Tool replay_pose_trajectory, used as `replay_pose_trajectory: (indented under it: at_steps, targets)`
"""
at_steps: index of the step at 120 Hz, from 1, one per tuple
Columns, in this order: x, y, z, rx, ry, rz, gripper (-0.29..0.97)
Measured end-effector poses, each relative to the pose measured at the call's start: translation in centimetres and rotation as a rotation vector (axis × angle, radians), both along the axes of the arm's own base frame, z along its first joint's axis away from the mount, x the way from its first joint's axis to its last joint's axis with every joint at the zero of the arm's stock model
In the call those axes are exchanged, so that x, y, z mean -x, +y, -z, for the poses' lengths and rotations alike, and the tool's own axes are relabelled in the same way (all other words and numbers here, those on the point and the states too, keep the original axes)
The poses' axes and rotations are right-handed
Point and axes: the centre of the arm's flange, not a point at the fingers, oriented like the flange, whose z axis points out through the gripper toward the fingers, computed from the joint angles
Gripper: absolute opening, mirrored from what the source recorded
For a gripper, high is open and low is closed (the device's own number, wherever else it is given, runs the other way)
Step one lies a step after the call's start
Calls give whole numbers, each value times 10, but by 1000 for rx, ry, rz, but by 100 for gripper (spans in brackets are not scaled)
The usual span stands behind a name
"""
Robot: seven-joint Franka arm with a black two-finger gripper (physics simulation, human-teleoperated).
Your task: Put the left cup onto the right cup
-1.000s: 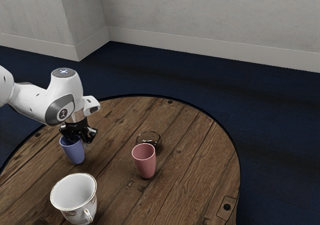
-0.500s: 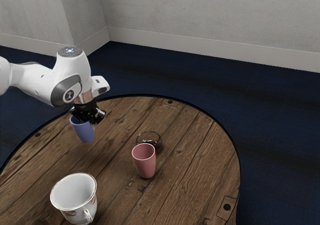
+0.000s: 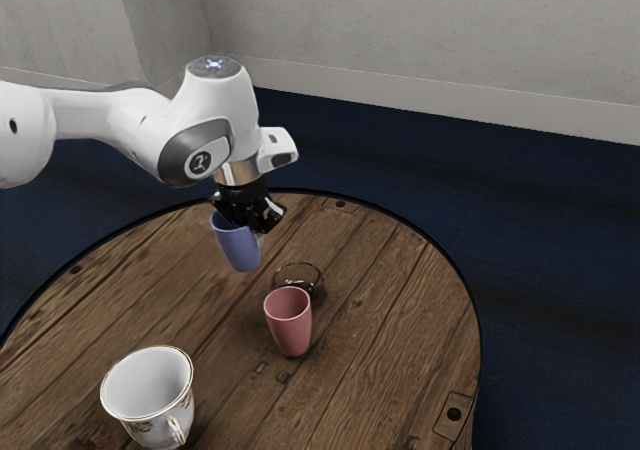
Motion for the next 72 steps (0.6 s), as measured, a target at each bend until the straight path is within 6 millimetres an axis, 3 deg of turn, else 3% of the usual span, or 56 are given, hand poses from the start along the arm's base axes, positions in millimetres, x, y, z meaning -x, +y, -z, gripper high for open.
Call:
replay_pose_trajectory:
  at_steps: [19, 38, 54, 72]
  targets:
    - [7, -56, -24, 4, -8, 47, -10]
    - [28, -103, -29, -6, 17, 67, -10]
    - [39, -118, -22, -12, 46, 32, -10]
    - [44, -116, -8, -15, 75, -36, -10]
